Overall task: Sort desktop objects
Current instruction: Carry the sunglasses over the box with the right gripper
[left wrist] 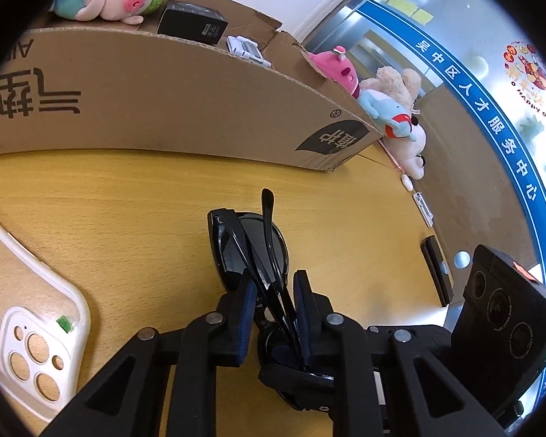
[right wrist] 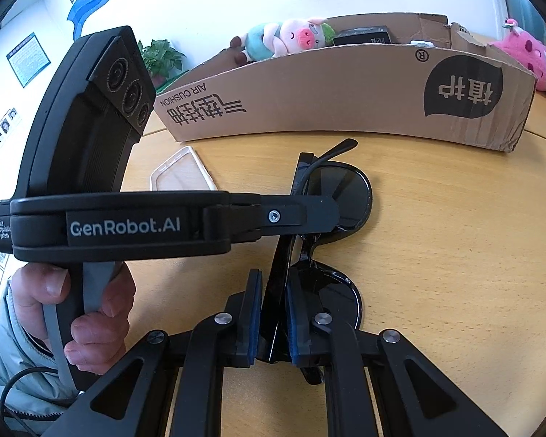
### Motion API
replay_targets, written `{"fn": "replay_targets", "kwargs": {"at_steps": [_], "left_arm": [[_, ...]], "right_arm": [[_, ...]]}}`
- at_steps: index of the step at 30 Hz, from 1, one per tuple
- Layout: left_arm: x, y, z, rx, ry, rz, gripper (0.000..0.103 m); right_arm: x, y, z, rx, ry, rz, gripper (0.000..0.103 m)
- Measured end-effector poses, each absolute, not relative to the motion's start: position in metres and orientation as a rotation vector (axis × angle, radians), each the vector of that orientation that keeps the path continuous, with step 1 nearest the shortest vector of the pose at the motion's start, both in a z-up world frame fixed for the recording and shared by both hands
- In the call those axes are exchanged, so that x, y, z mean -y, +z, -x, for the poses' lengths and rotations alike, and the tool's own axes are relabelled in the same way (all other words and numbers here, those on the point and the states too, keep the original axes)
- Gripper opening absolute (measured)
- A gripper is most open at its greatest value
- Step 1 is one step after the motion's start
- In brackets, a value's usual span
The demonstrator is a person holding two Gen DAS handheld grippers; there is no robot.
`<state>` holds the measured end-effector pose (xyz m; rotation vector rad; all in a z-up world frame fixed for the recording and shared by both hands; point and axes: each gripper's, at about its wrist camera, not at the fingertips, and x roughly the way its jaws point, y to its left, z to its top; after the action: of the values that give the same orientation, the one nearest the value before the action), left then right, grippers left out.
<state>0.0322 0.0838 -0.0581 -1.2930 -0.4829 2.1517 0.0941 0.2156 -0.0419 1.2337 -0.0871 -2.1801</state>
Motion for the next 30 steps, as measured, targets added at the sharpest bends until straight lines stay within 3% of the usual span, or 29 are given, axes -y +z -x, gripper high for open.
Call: {"fn": "replay_targets", "kwargs": {"at_steps": [15,30], "left_arm": [[-0.065,0.013,-0.021,0.409,2.256,1.120,0.013],[0.027,0.117,0.071,0.344,2.412,0.978,0.013]], "right_arm": [[-0.200,0.007,-0.083,0.065,-2.214,-1.085,0.010],[-0.107,0.108,0.021,-0.022,-2.156,-0.865,0.010]]}}
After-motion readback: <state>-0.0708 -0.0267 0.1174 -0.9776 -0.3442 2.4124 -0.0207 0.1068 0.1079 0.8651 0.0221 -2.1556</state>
